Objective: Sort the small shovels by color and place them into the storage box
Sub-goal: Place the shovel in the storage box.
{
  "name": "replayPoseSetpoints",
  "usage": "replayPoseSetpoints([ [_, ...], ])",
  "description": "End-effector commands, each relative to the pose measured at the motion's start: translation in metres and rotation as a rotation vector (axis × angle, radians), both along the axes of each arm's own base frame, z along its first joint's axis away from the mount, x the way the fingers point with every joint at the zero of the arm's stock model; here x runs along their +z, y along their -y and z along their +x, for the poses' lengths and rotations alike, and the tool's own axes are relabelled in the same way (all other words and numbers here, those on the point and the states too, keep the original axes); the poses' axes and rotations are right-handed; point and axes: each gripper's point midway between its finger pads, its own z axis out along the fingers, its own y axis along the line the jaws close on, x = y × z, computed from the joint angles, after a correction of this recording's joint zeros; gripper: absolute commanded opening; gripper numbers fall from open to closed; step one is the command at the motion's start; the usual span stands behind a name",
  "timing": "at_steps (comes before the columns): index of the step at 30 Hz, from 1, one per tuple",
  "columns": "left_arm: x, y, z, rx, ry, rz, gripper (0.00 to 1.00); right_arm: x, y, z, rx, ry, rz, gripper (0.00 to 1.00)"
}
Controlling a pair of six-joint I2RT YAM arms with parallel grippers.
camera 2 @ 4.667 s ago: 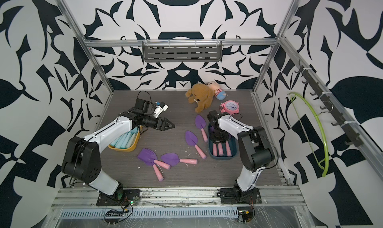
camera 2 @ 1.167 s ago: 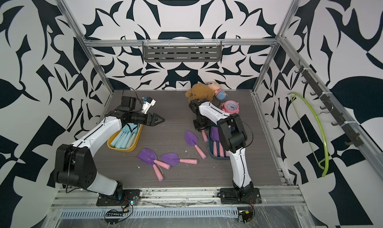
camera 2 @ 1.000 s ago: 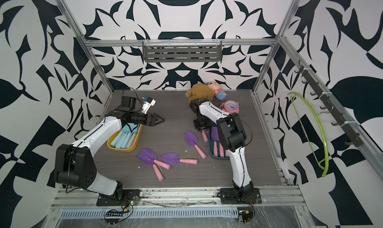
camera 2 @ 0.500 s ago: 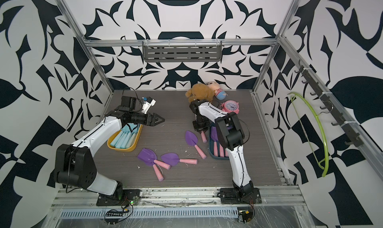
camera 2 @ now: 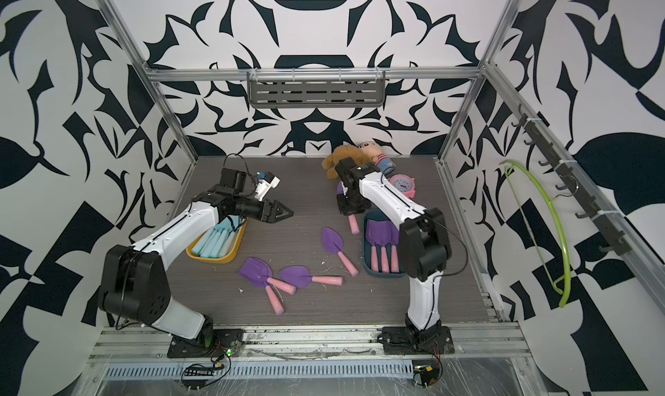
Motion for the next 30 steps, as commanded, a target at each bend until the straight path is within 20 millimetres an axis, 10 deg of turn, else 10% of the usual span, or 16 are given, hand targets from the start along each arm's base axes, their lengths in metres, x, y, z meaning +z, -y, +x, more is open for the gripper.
replayPoseSetpoints([
  [1,-0.002,0.027,-0.015,-0.104,-0.015,0.003,0.84,0.003,0.039,-0.030,-0.066,-0.031,-0.050,0.09],
  [10,-0.022,0.069,-0.045,-0.259,-0.054,0.068,0.84,-0.045,0.115,-0.088,-0.238,-0.166,-0.122,0.09],
  [30,-0.013,0.077,-0.056,-0.320,-0.072,-0.009,0.84,-0.098,0.131,-0.090,-0.273,-0.249,-0.201,0.25],
])
